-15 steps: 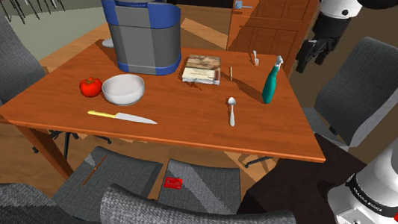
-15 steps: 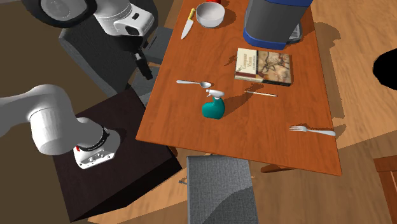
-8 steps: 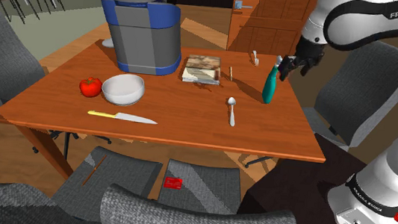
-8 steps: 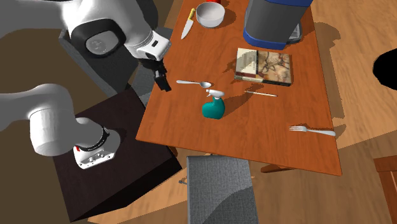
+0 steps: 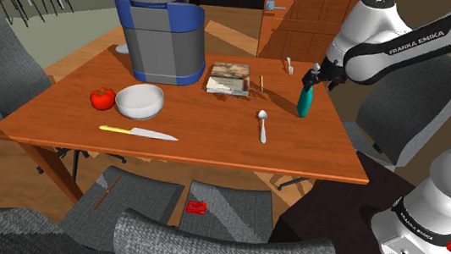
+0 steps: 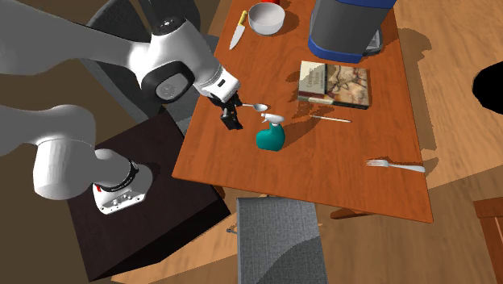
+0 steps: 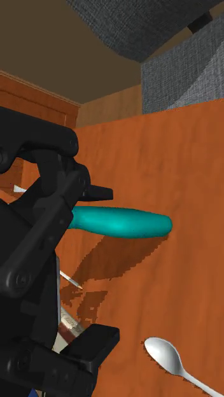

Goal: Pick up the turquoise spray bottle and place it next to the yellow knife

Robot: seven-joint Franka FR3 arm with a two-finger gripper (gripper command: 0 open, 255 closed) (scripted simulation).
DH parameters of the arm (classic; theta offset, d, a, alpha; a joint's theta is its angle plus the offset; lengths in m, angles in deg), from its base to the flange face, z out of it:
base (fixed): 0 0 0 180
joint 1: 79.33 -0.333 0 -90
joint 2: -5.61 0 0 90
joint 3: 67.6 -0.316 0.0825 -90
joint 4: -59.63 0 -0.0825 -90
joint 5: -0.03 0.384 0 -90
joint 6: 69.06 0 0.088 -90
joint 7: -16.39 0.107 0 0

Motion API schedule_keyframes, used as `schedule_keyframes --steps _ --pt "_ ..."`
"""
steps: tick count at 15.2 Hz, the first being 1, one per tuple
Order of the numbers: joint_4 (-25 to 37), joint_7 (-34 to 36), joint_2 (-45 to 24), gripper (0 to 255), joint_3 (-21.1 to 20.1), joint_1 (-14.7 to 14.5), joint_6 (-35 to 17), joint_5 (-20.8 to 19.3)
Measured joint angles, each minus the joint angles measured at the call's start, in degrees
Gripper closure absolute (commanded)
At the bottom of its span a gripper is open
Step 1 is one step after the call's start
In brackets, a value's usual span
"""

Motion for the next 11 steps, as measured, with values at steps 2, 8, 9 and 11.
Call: schedule_keyframes --steps 2,8,9,11 --pt "0.28 6.03 -3.71 0 -2.38 4.07 -5.32 -4.18" --pt "6.08 29.61 -16.25 0 -9.81 18.6 -15.59 -26.33" --pt "6.85 32.28 -17.76 0 -10.3 19.59 -16.16 -29.33" --pt "7.98 36.22 -20.12 0 -10.53 20.86 -17.0 -34.24"
